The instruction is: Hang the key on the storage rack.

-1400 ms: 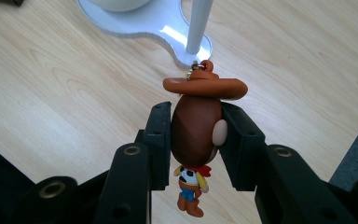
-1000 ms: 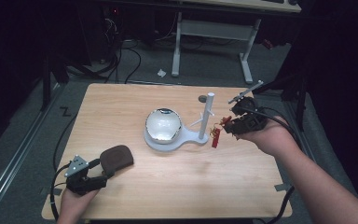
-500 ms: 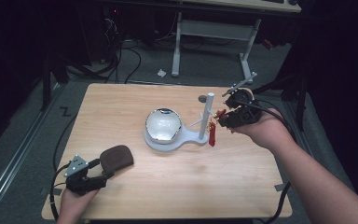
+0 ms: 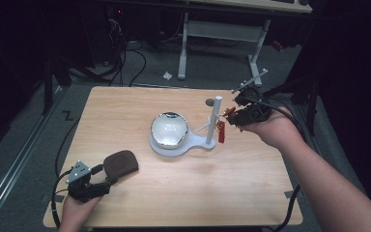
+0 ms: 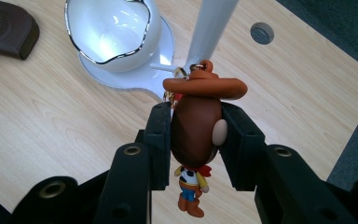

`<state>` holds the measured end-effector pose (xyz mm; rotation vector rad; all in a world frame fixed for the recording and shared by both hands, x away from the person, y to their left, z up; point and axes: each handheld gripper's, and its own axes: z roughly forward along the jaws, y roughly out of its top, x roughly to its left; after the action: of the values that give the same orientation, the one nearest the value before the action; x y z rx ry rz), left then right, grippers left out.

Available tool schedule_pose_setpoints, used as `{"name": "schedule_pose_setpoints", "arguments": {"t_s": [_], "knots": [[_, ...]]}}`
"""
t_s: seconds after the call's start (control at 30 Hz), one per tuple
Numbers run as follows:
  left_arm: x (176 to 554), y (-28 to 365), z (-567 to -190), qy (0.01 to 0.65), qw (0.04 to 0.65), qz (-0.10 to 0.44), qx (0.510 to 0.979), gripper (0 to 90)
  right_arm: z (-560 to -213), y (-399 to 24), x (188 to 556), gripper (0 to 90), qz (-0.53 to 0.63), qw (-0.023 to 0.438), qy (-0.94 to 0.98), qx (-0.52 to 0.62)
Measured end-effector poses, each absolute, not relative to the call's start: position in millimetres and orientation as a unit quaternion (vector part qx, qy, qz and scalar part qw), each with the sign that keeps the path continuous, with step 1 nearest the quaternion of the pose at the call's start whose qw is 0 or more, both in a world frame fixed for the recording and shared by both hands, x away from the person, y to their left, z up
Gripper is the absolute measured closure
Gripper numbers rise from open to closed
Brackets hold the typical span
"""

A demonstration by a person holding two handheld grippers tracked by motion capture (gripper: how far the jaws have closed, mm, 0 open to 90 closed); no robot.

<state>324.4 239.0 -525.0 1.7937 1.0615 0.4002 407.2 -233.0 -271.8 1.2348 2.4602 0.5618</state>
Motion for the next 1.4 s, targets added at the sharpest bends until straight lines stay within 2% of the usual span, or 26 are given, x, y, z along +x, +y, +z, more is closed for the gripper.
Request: {"name": "schedule_pose_setpoints", "arguments": {"t_s": [0.6,0.97,1.4], "knots": [[324.6,237.1,-525.2,0.434,0.486,0.164,0.741,21.9,-306.5,-249.2,404.7,66.2,0.205,0.142,0.856,0.453],[324.4,236.5,-525.3,0.433,0.486,0.164,0.742,22.0,-347.3,-253.9,407.4,66.1,0.224,0.117,0.848,0.466],[323.9,235.7,-525.4,0.43,0.483,0.164,0.745,22.0,-385.0,-247.5,422.9,65.0,0.251,0.111,0.838,0.472]]}}
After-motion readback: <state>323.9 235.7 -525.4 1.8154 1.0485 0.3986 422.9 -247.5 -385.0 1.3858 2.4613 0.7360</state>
